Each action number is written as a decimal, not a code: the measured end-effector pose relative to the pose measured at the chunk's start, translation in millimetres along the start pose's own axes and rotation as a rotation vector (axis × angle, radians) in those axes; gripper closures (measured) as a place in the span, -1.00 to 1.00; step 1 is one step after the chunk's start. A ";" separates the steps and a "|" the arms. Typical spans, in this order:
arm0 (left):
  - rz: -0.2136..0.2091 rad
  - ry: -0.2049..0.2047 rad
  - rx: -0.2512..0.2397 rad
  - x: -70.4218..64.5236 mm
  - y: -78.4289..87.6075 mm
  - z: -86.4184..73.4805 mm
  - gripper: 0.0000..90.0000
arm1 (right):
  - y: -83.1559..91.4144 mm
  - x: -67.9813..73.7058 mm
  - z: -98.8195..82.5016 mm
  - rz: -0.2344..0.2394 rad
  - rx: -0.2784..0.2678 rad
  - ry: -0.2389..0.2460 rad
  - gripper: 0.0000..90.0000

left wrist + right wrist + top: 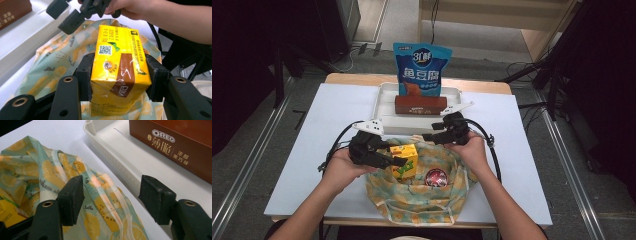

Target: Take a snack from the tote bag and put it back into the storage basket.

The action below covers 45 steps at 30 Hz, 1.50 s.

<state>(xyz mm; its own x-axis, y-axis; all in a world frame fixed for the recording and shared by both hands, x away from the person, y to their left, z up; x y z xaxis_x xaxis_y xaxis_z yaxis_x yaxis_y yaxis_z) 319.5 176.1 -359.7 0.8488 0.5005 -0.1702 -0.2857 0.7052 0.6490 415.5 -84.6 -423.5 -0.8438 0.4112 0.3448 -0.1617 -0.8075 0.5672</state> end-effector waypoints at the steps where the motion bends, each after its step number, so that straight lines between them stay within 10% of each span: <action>1: 0.001 0.001 -0.001 0.3 0.8 0.6 0.12 | -0.1 -0.1 0.0 0.000 -0.001 0.005 -0.17; 45: 0.069 0.045 -0.049 44.0 58.2 39.6 0.12 | 5.9 3.1 3.9 0.003 -0.029 0.018 -0.18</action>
<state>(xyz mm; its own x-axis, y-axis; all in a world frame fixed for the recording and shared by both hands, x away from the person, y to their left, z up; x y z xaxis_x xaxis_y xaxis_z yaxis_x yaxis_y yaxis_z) 357.9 219.3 -300.1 0.8060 0.5697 -0.1605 -0.3648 0.6917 0.6232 413.9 -86.4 -416.1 -0.8533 0.4011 0.3331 -0.1735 -0.8209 0.5440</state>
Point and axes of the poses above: each handheld gripper's, and its own axes: y roughly backward along the jaws, z roughly out of its top, x roughly to its left, the point moved 1 cm from there along -y, roughly forward along the jaws, and after that the axes turned 10 degrees about z, right-handed, at the moved point
